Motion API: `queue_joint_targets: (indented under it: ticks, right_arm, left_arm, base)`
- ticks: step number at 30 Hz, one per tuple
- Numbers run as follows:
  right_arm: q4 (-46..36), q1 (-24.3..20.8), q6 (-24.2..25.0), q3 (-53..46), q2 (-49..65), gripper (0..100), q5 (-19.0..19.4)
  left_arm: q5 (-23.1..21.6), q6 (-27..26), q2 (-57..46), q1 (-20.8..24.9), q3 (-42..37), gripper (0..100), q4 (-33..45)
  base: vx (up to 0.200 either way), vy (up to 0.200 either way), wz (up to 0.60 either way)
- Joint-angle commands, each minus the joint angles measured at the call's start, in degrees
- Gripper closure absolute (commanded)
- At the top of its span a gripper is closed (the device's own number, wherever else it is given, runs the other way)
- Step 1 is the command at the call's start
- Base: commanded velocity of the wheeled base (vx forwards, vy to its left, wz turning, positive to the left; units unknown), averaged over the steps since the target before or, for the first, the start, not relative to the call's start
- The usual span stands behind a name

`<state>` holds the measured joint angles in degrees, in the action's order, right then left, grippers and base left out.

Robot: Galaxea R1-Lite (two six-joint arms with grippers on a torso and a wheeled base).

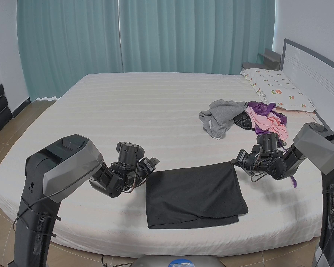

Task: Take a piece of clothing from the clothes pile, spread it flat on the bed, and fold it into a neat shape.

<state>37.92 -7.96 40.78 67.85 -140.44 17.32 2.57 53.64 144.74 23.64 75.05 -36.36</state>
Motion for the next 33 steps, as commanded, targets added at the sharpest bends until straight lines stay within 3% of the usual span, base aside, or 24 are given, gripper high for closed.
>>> queue_joint_targets:
  ticks: [1,11,20,33]
  right_arm:
    - [0.0,0.2,0.0,0.0,0.2,100,0.0]
    - [-0.1,0.0,0.0,0.1,-0.1,100,0.0]
    - [0.0,0.6,0.3,1.0,-1.1,100,-0.1]
    - [0.4,-0.2,0.2,2.8,-3.5,100,-2.7]
  left_arm:
    - [0.2,-0.4,2.2,0.5,2.7,100,1.7]
    - [0.3,-0.4,3.2,0.9,5.5,100,4.4]
    - [4.9,2.3,2.8,-0.2,5.8,100,3.8]
    - [4.5,2.7,3.1,-0.7,5.8,100,4.0]
  base:
    - [0.000,0.000,0.00]
    - [0.000,0.000,0.00]
    - [0.000,0.000,0.00]
    - [0.000,0.000,0.00]
